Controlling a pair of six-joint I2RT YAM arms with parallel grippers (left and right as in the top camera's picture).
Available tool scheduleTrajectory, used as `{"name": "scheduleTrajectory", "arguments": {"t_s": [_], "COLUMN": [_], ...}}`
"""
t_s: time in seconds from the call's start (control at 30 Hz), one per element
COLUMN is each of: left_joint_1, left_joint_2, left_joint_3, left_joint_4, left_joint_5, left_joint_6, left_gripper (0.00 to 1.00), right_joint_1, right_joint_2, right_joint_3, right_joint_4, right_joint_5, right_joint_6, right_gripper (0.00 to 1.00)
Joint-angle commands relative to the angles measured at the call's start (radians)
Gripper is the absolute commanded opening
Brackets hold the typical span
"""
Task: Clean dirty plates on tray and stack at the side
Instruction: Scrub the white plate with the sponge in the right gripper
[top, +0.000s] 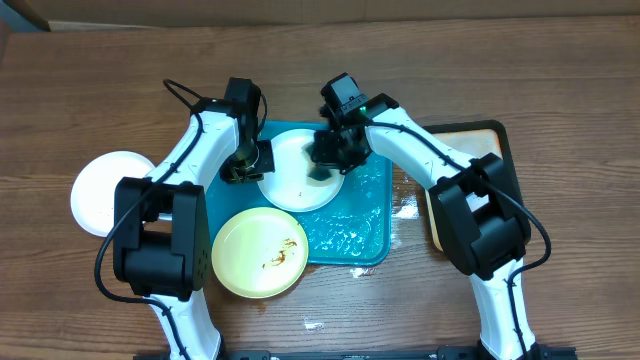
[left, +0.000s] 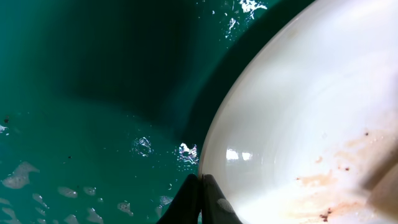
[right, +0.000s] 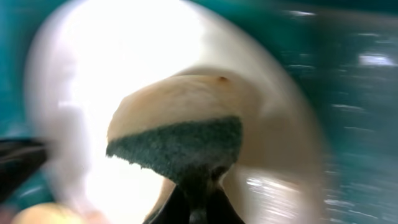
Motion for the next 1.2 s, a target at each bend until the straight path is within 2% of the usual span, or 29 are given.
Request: {"name": "scheduleTrajectory", "arguments": {"t_s": [0.0,0.13,0.4,0.83,0.97,1.17], "left_joint_1": [-0.005,-0.005,-0.005,-0.005,-0.005,-0.005], "left_joint_2": [0.004,0.004,0.004,0.004,0.004,0.004], "left_joint_3": [-0.001,-0.001,-0.001,-0.001,-0.001,-0.001], "left_joint_4": [-0.003,-0.003,-0.003,-0.013,-0.016,-0.021], "left_joint_5": [-0.013,-0.008,-0.008,-0.008,-0.009,-0.009], "left_joint_6": [-0.003,-0.003,-0.005,-0.010,-0.010,-0.010], "left_gripper": [0.04,0.04,0.04,0.04,0.04,0.04], "right_joint_1": [0.008,0.013,0.063,0.126,0.122,0.091], "right_joint_2": [-0.080,-0.080,-0.079,-0.073,-0.073,-0.073], "right_joint_3": [-0.002,-0.003,-0.015,-0.188,-0.196,-0.196], "right_joint_4": [0.030,0.032,0.019,0.206,0.177,0.045], "right_joint_5": [-0.187,-0.173,0.010,0.066,0.134,0.373], "right_joint_6": [0.059,0.098,0.193,0.316,0.308,0.281], "right_gripper": [0.04,0.04,0.04,0.04,0.04,0.04]}}
